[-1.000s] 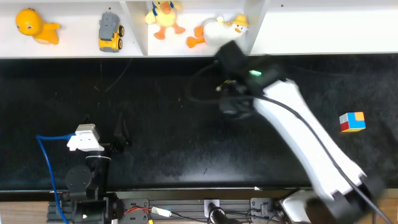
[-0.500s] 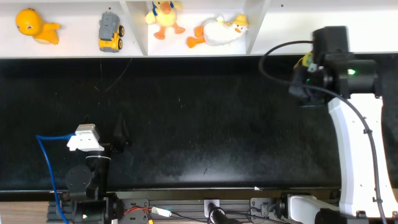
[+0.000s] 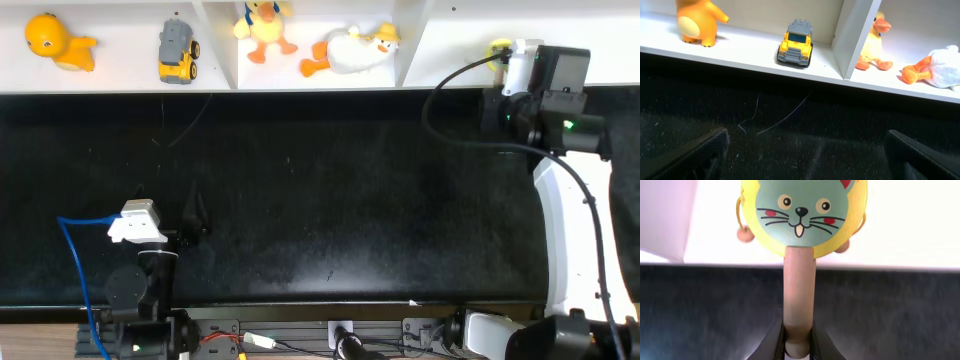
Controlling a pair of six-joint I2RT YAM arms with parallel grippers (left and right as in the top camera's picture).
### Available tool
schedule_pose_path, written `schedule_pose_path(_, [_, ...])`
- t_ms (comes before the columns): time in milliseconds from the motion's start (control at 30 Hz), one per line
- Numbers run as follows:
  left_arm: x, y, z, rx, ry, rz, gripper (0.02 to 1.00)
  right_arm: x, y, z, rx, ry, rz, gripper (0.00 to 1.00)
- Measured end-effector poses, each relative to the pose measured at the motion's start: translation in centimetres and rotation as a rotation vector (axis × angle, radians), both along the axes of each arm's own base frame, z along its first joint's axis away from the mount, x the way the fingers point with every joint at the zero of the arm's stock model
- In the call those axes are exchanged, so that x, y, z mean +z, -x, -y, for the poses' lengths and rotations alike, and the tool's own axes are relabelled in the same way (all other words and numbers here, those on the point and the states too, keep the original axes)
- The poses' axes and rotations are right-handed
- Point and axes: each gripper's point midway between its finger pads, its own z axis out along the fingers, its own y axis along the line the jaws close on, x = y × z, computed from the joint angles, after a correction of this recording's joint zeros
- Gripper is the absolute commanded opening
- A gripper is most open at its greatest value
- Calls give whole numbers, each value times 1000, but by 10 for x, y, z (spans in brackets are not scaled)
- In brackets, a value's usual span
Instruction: Store Toys
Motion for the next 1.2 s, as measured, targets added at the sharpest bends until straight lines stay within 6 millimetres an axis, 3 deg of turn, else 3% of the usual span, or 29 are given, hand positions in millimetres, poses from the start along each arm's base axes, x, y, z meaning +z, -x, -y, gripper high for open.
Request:
schedule_pose_path(333, [0, 0, 0, 0, 0, 0, 998, 4, -38, -7, 88, 23, 219, 49])
schedule_pose_path(667, [0, 0, 0, 0, 0, 0, 998, -55, -72, -5, 64, -35, 171, 47])
schedule_pose_path(900, [0, 0, 0, 0, 0, 0, 998, -53, -81, -4, 53, -43, 207, 47])
schedule_pose_path(1033, [0, 0, 0, 0, 0, 0, 996, -75, -82, -8, 55, -54, 159, 45])
schedule_pose_path(1200, [0, 0, 0, 0, 0, 0, 998, -76, -86, -19, 80, -57, 167, 47])
